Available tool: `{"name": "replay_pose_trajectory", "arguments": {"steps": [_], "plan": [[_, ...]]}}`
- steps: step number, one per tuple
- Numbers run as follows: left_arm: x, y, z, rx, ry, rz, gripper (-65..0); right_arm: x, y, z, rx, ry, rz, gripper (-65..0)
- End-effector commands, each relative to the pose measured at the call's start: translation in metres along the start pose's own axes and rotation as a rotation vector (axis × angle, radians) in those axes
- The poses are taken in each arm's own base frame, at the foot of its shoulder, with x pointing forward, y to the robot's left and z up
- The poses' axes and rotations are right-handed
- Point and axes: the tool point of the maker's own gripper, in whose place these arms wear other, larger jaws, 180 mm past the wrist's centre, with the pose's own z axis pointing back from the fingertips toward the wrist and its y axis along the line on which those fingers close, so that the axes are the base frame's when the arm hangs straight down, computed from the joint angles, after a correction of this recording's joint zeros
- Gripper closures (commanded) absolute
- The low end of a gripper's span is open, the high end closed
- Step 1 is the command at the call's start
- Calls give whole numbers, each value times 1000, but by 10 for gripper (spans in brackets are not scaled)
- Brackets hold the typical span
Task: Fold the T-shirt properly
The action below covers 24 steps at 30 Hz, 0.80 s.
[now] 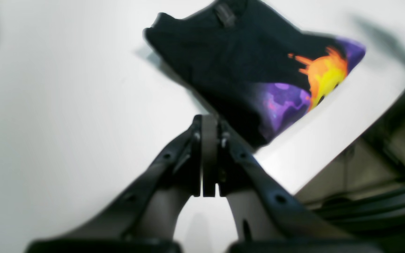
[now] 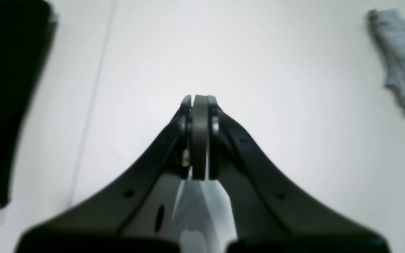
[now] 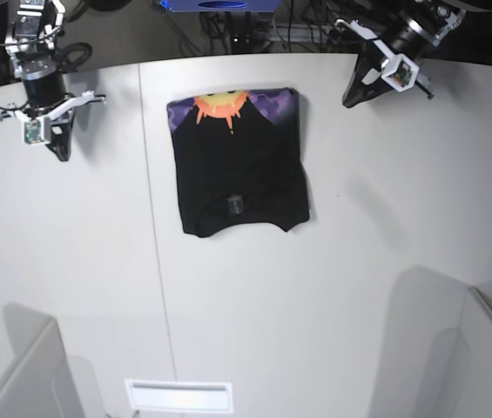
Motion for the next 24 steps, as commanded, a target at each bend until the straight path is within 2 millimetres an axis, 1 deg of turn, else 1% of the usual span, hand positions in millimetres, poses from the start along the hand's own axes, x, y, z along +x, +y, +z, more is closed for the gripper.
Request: {"name": "replay_pose_trajectory", "arguments": {"steps": [1, 5, 10, 12, 14, 17, 19, 20, 22, 24], "plan": [[7, -1, 9, 16, -61, 36, 0, 1, 0, 7, 9, -14, -23, 0], [-16, -6, 37, 55, -105, 145, 0, -14, 3, 20, 19, 20, -90, 0], [-59, 2, 69, 150, -119, 267, 0, -34, 1, 38, 7, 84, -98, 0], [-80, 3, 83, 192, -110, 315, 0, -43, -8, 52, -23, 116, -90, 0], [-96, 5, 96, 232, -101, 350, 0, -51, -11, 66, -50, 144, -105, 0], [-121, 8, 116, 277, -74, 391, 0, -61, -21, 85, -118, 177, -126, 0], [-138, 5, 123, 284, -41, 420, 0, -71, -31, 98, -170, 206, -140, 0], [-147, 6, 127, 285, -17, 427, 0, -79, -33, 105, -189, 229, -155, 0], [-172, 2, 134, 291, 54, 462, 0, -100, -35, 120, -224, 284, -185, 0], [-194, 4, 140, 300, 118, 484, 0, -126, -33, 133, -238, 355, -214, 0]]}}
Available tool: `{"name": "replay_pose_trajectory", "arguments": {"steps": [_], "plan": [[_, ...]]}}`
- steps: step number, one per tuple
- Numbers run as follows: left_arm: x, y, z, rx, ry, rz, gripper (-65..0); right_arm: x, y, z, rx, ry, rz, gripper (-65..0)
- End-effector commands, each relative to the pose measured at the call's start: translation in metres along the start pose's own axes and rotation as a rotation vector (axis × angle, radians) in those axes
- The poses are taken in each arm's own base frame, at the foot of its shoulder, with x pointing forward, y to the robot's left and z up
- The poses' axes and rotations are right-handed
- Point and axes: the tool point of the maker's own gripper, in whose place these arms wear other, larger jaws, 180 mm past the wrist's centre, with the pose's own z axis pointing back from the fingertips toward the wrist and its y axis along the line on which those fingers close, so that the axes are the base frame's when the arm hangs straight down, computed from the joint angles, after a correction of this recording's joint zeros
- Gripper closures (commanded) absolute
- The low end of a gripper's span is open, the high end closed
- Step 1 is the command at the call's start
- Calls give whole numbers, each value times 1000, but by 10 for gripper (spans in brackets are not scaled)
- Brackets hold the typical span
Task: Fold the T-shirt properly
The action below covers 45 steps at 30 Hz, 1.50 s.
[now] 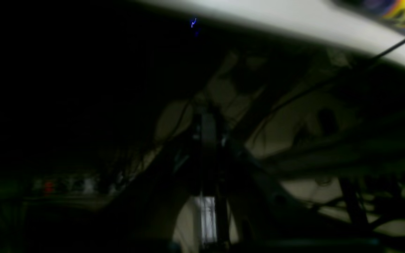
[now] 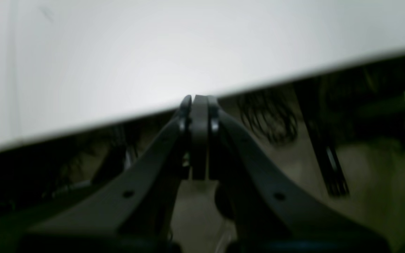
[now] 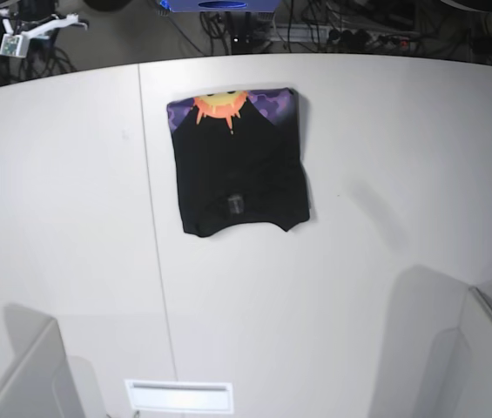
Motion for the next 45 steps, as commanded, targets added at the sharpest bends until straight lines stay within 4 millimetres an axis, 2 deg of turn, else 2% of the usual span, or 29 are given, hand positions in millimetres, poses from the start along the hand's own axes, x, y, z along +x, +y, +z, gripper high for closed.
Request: {"name": "replay_pose_trajectory", "arguments": {"steps": [1, 3, 4, 6, 8, 11, 15, 18, 20, 24, 26, 28, 31, 33, 36, 45], "plan": [[-7, 8, 10, 19, 19, 15, 0, -13, -5, 5, -9, 26, -2, 0], [-24, 17, 9, 50, 63, 37, 0, -43, -12, 4, -26, 99, -31, 0], [-32, 22, 9, 69, 83, 49, 0, -65, -17, 4, -39, 161, -50, 0], [-43, 26, 8, 88, 115, 67, 0, -99, -24, 3, -53, 262, -74, 0], [-49, 28, 2, 95, 130, 78, 0, -131, -36, 1, -62, 383, -76, 0], [-54, 36, -10, 124, 137, 95, 0, -185, -37, -11, -15, 587, -54, 0], [-58, 49, -32, 175, 146, 128, 0, -234, -34, -26, 61, 768, 41, 0], [-66, 55, -42, 214, 172, 161, 0, -258, -21, -34, 112, 818, 99, 0], [-68, 56, -51, 232, 178, 181, 0, -264, -8, -39, 159, 814, 151, 0], [-74, 46, -74, 247, 201, 199, 0, -281, 38, -33, 303, 821, 249, 0], [-92, 43, -80, 264, 305, 164, 0, -287, 51, -27, 338, 837, 267, 0], [-111, 42, -80, 270, 435, 107, 0, -285, 68, -34, 358, 820, 254, 0], [-123, 37, -88, 203, 575, -73, 0, -276, 85, -47, 376, 790, 243, 0], [-132, 24, -95, 145, 636, -192, 0, -270, 91, -56, 382, 772, 241, 0], [-135, 19, -101, 95, 668, -315, 0, -268, 90, -58, 380, 767, 244, 0], [-128, 18, -113, 114, 638, -297, 0, -267, 95, -59, 389, 761, 243, 0]]}}
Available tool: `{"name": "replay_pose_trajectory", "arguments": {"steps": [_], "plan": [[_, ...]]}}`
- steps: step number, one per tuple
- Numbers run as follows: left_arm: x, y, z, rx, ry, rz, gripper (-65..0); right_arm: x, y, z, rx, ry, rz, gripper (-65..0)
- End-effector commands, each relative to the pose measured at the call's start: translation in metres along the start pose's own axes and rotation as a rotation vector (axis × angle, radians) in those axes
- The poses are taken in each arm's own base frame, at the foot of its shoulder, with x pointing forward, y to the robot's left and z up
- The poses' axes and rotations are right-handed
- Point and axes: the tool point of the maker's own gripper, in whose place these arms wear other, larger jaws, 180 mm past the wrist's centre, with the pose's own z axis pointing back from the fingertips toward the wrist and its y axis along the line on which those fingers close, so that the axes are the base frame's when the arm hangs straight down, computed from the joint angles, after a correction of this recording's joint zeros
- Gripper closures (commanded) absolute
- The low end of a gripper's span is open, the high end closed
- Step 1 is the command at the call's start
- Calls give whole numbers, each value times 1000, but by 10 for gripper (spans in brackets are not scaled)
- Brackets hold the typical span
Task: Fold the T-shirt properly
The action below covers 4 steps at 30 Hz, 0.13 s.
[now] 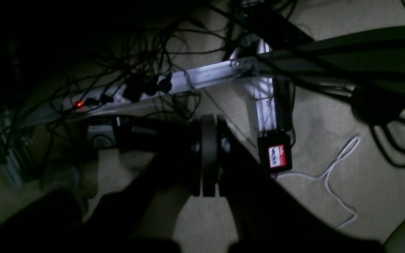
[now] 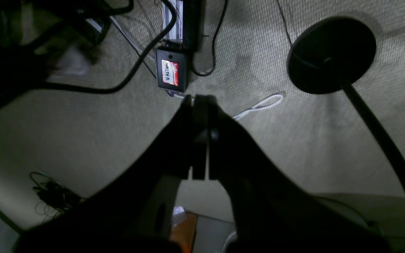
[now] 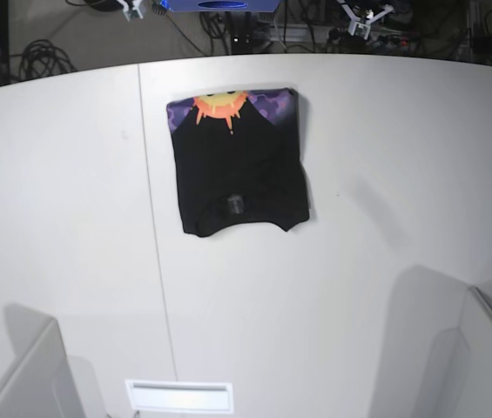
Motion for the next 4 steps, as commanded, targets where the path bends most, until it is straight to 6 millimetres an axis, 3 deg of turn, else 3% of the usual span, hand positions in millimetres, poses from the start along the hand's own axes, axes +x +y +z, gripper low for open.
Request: {"name": "replay_pose_trajectory", "arguments": {"steps": [1, 4], "plan": [[-1, -2, 1, -6, -7, 11, 0, 5, -6, 1, -6, -14, 7, 0], [-1, -2, 1, -6, -9, 11, 0, 14, -7, 0, -7, -25, 10, 0]]}}
